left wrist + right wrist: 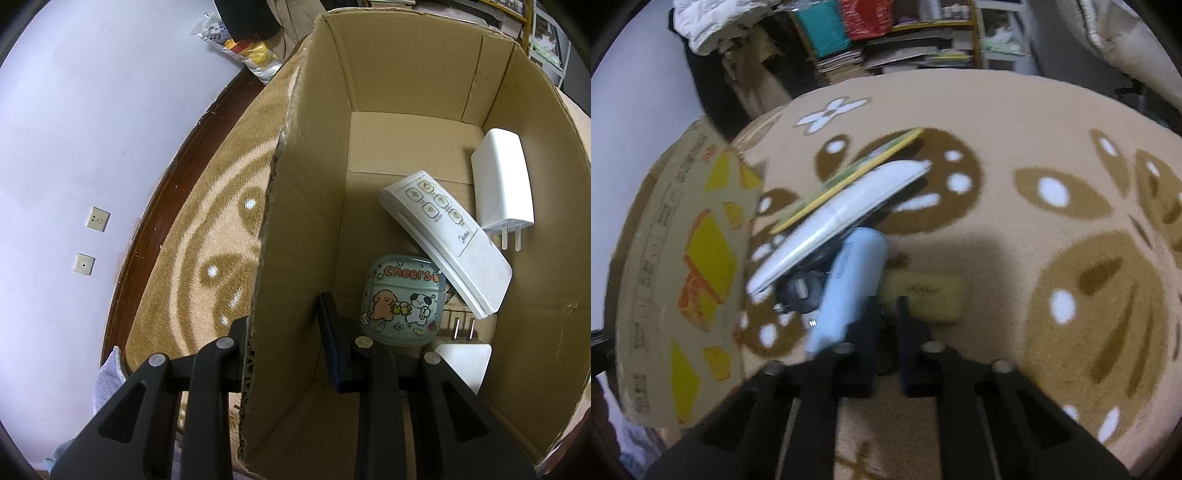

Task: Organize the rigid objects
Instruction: 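Grasp the yellow AIMA key tag with the right gripper, then carry the key tag into the box and open the right gripper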

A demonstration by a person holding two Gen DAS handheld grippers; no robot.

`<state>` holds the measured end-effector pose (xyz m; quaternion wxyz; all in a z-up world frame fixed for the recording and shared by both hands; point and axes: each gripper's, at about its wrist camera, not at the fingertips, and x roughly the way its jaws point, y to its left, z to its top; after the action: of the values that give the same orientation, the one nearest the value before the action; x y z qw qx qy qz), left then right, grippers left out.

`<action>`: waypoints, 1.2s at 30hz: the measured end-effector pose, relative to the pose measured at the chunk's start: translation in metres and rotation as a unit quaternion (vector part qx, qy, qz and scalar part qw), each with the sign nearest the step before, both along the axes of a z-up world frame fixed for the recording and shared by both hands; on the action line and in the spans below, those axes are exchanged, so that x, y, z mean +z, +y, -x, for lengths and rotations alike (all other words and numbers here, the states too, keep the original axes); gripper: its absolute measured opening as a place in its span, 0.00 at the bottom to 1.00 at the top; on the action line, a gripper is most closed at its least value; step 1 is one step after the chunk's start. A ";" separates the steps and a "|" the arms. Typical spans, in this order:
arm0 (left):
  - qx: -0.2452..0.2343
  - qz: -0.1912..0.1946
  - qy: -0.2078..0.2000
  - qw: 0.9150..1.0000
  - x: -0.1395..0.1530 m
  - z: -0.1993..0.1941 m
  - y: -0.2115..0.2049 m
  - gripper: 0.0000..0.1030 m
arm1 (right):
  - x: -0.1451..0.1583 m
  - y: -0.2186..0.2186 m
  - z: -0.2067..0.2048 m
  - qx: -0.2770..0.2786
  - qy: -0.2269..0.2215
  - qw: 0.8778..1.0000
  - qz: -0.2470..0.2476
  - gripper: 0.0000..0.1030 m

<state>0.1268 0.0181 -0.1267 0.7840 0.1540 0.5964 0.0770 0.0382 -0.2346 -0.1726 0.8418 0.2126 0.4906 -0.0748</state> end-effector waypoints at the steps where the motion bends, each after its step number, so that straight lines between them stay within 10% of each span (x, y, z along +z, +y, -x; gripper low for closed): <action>1: 0.000 0.000 0.000 1.000 0.000 0.000 0.000 0.26 | 0.001 0.002 0.000 0.002 -0.002 1.000 0.007 0.04; 36: -0.003 -0.007 0.001 1.000 0.001 -0.001 0.000 0.27 | 0.072 0.011 0.005 0.001 -0.156 0.987 0.039 0.03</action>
<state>0.1274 0.0185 -0.1253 0.7827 0.1610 0.5961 0.0787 0.0334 -0.2232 -0.1005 0.9157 0.1878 0.3503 -0.0592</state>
